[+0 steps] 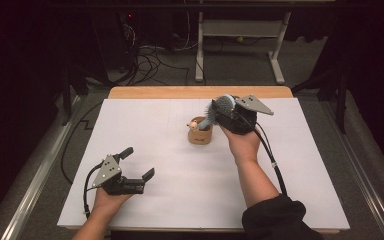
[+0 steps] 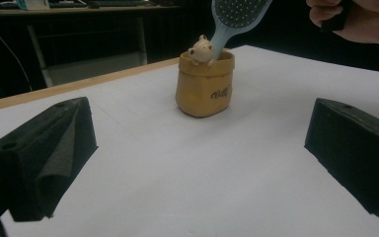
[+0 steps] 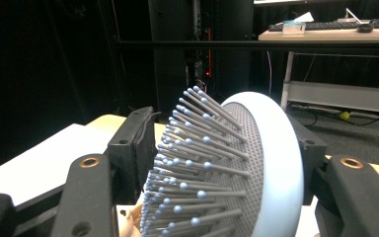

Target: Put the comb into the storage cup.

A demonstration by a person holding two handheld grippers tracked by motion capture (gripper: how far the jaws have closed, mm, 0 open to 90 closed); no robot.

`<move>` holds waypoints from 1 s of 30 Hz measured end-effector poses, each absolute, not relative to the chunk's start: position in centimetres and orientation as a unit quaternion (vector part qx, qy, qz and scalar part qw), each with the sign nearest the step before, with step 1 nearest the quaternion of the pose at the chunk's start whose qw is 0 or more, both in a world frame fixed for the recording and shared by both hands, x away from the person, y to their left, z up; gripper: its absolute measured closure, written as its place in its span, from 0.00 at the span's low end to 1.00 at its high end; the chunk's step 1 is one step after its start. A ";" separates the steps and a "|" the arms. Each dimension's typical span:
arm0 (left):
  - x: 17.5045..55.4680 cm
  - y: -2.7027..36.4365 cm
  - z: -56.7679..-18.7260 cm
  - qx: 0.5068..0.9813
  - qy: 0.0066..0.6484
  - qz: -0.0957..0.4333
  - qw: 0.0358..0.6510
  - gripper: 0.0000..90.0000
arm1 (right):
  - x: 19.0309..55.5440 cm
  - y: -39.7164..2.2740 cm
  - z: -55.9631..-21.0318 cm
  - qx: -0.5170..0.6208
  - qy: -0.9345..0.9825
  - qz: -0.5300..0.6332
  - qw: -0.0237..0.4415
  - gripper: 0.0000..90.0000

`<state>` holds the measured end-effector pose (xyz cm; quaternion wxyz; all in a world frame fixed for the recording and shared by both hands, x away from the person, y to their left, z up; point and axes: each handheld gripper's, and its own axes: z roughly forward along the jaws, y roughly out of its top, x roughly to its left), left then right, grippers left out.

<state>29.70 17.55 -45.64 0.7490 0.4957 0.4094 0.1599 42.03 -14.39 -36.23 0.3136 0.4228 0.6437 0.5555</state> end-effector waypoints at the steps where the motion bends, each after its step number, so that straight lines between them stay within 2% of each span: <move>1: 29.7 17.5 -45.6 0.496 0.409 0.160 0.749 0.00 | 42.0 -14.4 -36.3 0.423 0.643 0.556 0.313 0.45; 30: 29.7 17.5 -45.6 0.497 0.409 0.159 0.748 0.01 | 42.4 -15.4 -37.0 0.436 0.651 0.540 0.308 0.26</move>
